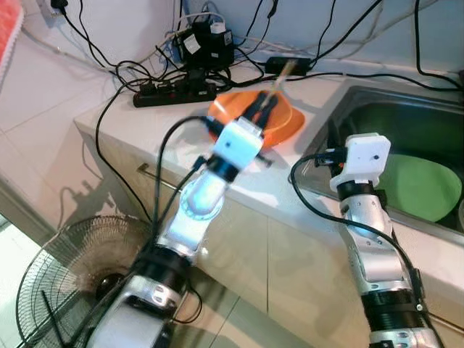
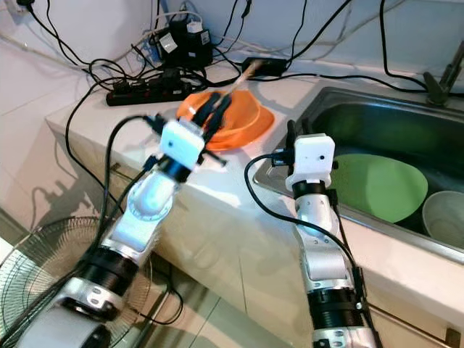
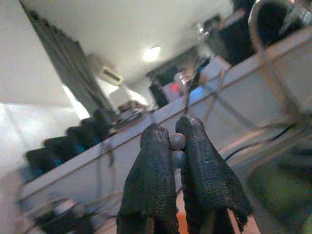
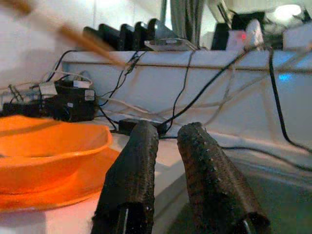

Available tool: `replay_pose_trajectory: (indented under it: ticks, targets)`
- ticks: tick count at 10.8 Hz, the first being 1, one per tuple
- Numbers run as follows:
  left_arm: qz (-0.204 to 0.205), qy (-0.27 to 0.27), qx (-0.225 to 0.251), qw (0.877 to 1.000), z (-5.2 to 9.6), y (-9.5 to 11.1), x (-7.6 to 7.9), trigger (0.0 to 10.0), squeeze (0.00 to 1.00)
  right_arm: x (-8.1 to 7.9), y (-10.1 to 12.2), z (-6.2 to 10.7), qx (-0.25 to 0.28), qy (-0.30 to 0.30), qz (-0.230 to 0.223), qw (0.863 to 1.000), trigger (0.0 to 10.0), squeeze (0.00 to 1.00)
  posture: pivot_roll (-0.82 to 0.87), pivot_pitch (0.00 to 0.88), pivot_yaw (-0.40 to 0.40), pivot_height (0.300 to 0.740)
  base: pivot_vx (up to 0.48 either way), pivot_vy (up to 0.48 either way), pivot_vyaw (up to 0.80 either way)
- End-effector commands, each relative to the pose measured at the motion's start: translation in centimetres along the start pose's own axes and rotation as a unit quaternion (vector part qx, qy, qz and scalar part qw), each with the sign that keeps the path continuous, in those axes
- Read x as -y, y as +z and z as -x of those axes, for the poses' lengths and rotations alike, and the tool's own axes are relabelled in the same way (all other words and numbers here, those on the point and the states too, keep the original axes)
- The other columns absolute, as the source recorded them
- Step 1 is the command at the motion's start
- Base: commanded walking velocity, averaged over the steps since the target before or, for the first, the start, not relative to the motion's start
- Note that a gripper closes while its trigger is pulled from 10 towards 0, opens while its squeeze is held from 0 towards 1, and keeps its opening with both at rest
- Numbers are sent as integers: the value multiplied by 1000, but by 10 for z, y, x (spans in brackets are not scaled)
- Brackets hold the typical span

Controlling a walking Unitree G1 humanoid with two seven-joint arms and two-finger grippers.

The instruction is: Kitchen organization

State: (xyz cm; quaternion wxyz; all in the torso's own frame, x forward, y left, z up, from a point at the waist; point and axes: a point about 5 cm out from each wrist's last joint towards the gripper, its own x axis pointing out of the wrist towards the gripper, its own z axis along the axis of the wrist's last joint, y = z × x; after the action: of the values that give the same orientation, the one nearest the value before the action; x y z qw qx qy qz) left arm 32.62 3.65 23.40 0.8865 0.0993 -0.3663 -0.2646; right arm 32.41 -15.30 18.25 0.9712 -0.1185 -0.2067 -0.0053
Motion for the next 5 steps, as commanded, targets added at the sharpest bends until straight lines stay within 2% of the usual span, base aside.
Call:
replay_pose_trajectory:
  ticks: [1, 2, 4, 5]
  targets:
    - [25, -1, 9, 1000, -3, 7, -2, 10000, 0, -8, 4, -3, 15, 16, 23, 999, 10000, 0, 46, 28, 126, 740, 0, 0, 0]
    - [53, -4, 12, 999, -6, 11, -2, 10000, 0, -9, 4, -2, 20, 21, 48, 998, 10000, 0, 46, 31, 127, 740, 0, 0, 0]
    - [131, -41, 5, 991, -8, 18, 3, 10000, 0, -12, 4, 0, 38, 34, 129, 990, 10000, 0, 48, 34, 128, 740, 0, 0, 0]
    - [155, -55, -4, 986, -8, 17, 6, 10000, 0, -13, 4, -1, 40, 34, 137, 989, 10000, 0, 48, 33, 128, 740, 0, 0, 0]
